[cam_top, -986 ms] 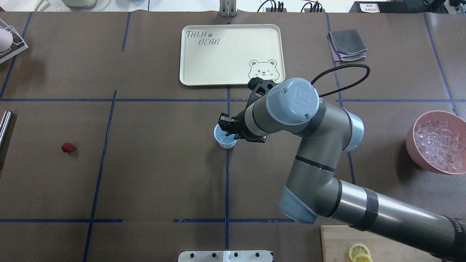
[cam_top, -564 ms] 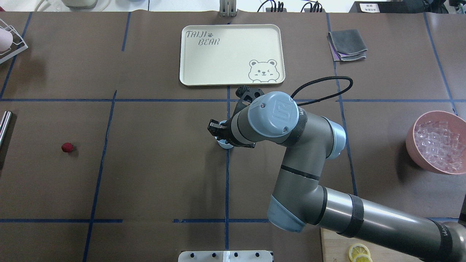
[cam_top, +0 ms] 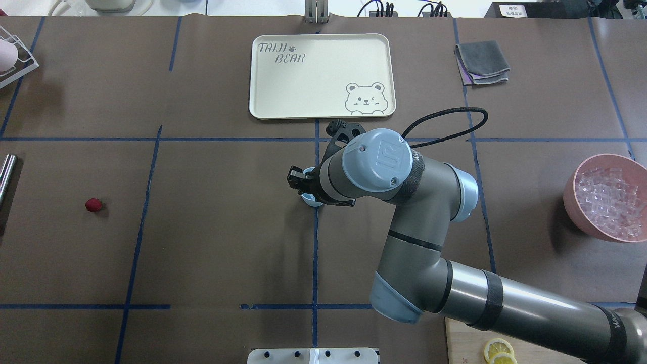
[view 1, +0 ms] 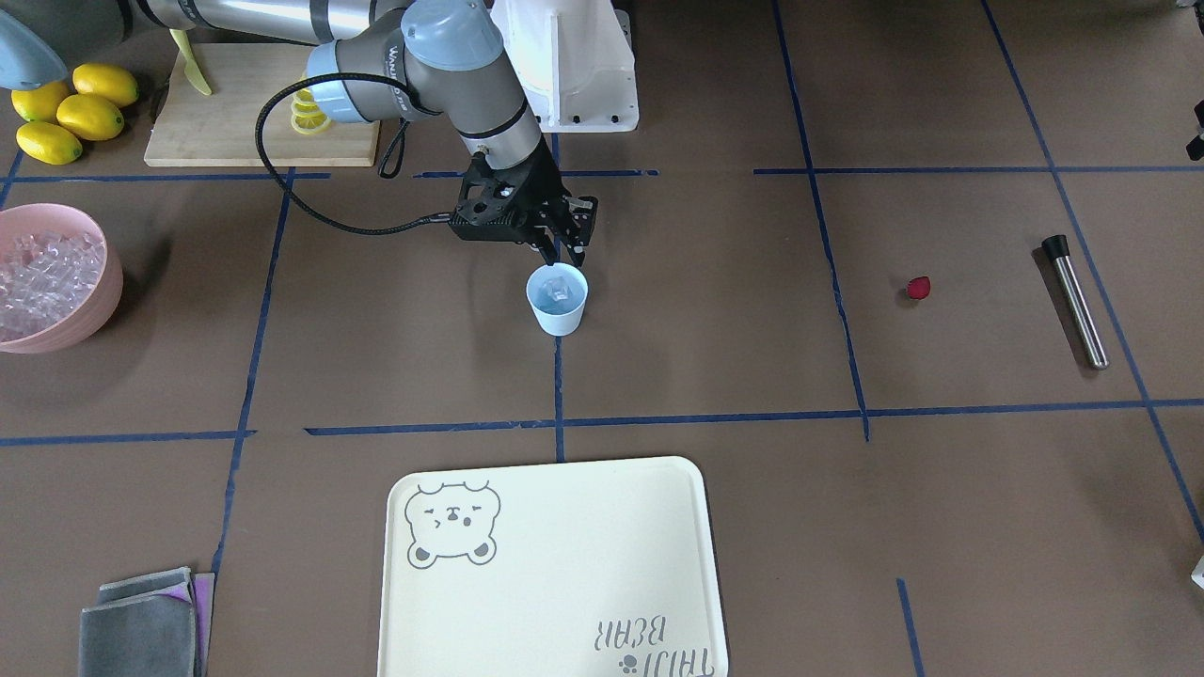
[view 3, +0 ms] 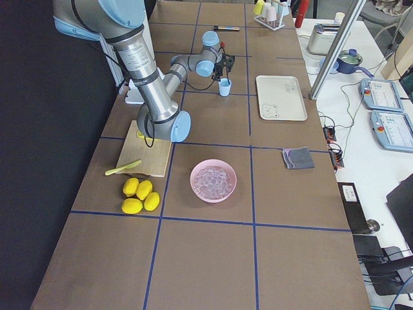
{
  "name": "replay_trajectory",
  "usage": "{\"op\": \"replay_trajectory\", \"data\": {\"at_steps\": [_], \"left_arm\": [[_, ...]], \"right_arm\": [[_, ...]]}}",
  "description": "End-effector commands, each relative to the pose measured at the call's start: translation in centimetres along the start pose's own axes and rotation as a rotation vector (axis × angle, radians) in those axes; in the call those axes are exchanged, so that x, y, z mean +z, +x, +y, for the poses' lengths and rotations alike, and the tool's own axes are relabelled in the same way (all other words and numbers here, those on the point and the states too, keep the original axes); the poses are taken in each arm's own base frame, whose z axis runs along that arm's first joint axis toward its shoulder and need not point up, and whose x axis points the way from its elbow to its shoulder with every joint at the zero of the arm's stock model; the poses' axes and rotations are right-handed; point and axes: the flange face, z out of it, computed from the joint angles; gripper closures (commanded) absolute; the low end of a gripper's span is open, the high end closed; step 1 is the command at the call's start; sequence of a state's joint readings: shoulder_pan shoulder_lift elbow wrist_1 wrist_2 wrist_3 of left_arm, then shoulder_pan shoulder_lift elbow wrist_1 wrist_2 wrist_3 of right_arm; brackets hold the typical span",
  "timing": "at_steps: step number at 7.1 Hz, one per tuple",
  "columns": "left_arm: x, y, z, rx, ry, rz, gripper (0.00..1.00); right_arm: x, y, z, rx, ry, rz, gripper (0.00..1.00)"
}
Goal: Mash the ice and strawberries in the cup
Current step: 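Carry the ice cube over the light-blue cup and open the right gripper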
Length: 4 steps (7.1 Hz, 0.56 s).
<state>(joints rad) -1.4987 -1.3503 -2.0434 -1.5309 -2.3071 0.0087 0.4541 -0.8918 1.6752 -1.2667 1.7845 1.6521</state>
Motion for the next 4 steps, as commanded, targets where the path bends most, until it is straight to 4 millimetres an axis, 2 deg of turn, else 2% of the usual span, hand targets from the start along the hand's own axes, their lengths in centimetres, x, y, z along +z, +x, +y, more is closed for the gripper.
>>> {"op": "replay_trajectory", "data": {"at_steps": [1, 2, 3, 4], "left_arm": [[0.0, 0.0, 0.0, -0.001, 0.0, 0.0, 0.0], [0.0, 0.0, 0.0, -0.001, 0.0, 0.0, 0.0], [0.0, 0.0, 0.0, -0.001, 0.0, 0.0, 0.0], [0.2, -0.2, 0.1, -0.005, -0.005, 0.002, 0.0]], "right_arm": [[0.0, 0.1, 0.0, 0.0, 0.001, 0.001, 0.43], [-0.3, 0.0, -0.1, 0.0, -0.002, -0.005, 0.26], [-2.1, 0.6, -1.4, 0.009, 0.002, -0.015, 0.0], [-5.2, 5.3, -3.7, 0.032, -0.024, -0.01, 0.0]]}}
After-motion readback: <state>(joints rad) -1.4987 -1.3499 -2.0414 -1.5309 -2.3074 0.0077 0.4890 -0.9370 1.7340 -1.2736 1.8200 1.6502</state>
